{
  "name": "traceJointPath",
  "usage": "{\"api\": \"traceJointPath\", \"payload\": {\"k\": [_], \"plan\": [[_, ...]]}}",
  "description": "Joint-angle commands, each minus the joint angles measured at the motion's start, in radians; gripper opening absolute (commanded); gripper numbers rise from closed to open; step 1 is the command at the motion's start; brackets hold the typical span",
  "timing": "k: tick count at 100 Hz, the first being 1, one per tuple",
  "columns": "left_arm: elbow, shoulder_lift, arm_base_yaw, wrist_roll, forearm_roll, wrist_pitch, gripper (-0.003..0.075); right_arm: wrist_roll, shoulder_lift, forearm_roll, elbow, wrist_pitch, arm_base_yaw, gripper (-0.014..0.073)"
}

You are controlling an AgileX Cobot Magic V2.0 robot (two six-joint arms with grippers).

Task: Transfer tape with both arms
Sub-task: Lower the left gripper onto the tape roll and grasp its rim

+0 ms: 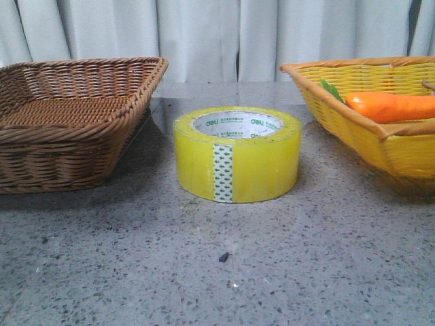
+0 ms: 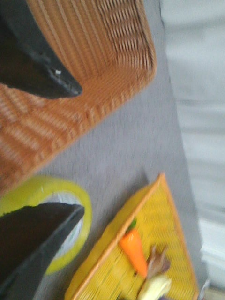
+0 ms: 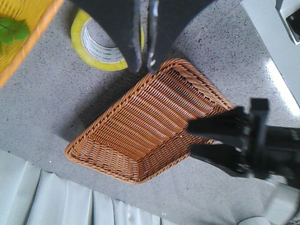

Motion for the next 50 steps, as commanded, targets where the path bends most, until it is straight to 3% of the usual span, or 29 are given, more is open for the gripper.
{"api": "traceJointPath", "payload": {"k": [1, 25, 50], "plan": [[-0.072, 0.072, -0.083, 0.0, 0.016, -0.096, 0.0441, -0.007, -0.058, -0.004, 0.004, -0.099, -0.001, -0.0072], [-0.189, 0.314, -0.269, 0.0, 0.028, -0.086, 0.0441, -0.007, -0.168, -0.006, 0.072, -0.125, -0.001, -0.0072], [-0.321, 0.52, -0.306, 0.0, 0.064, 0.024, 0.0441, -0.007, -0.203, -0.002, 0.095, -0.125, -0.001, -0.0072]]}}
